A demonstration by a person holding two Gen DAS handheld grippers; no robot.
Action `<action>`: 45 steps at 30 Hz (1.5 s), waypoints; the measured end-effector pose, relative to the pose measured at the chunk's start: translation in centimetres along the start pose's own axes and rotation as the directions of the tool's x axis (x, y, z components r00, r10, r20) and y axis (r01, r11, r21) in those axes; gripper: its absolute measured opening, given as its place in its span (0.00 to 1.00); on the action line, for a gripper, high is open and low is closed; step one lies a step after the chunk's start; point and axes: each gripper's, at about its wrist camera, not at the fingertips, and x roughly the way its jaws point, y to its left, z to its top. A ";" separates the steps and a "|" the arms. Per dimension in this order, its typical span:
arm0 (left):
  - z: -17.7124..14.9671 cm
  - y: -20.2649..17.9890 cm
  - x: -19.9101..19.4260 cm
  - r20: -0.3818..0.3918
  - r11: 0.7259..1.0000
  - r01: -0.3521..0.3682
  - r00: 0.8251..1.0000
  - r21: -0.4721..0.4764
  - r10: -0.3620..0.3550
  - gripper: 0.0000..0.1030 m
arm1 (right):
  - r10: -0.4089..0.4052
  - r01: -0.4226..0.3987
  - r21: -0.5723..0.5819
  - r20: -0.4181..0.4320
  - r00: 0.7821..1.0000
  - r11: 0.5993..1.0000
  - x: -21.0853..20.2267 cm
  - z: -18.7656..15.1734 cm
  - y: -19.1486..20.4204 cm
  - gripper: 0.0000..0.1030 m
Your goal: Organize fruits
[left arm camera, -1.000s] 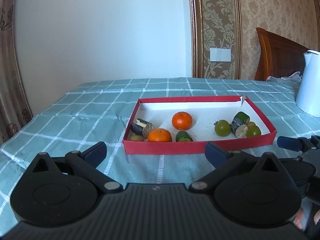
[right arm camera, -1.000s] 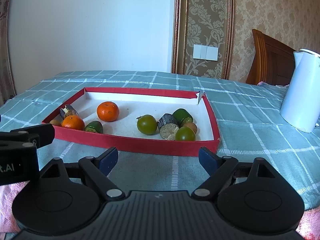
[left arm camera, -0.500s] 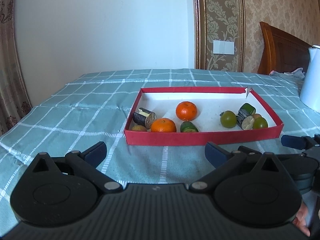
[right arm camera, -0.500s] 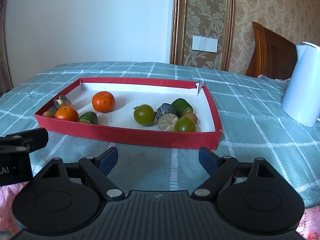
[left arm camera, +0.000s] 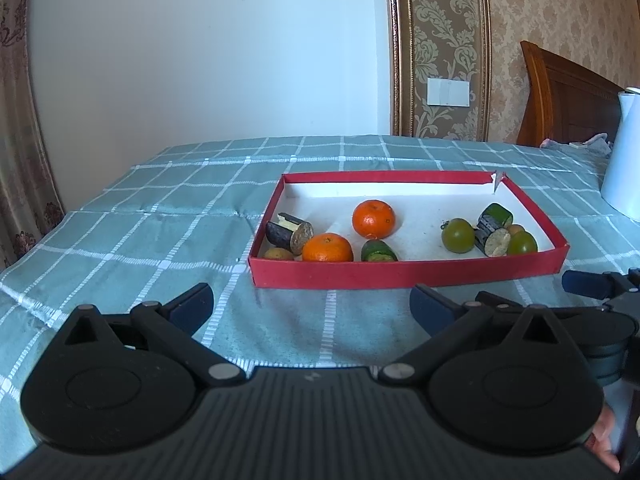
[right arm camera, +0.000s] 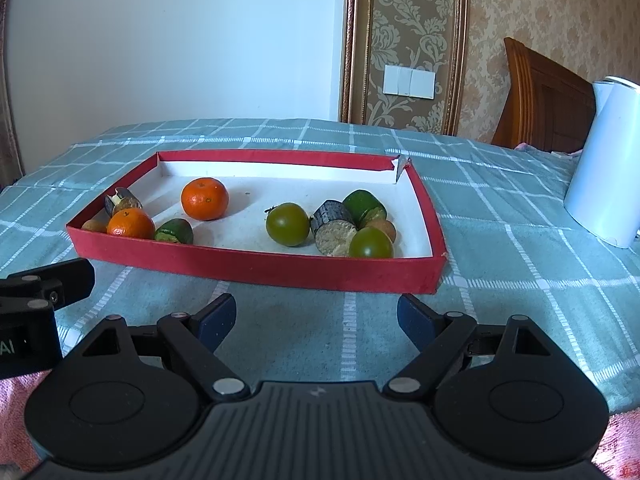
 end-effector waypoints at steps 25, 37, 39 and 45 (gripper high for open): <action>-0.2 -0.1 0.3 -0.013 1.000 0.003 1.000 0.009 -0.002 1.00 | 0.006 -0.006 -0.001 -0.010 1.000 1.000 0.2 -0.1 0.0 0.86; -0.1 -0.1 0.1 -0.002 1.000 -0.008 1.000 0.014 0.008 1.00 | 0.010 -0.010 -0.010 -0.015 1.000 1.000 0.4 -0.3 0.2 0.86; -0.1 -0.1 0.2 -0.008 1.000 -0.006 1.000 0.015 0.006 1.00 | 0.010 -0.010 -0.010 -0.016 1.000 1.000 0.4 -0.3 0.2 0.86; -0.1 -0.2 0.1 0.003 1.000 -0.009 1.000 0.026 0.009 1.00 | 0.011 -0.011 -0.014 -0.023 1.000 1.000 0.5 -0.3 0.4 0.86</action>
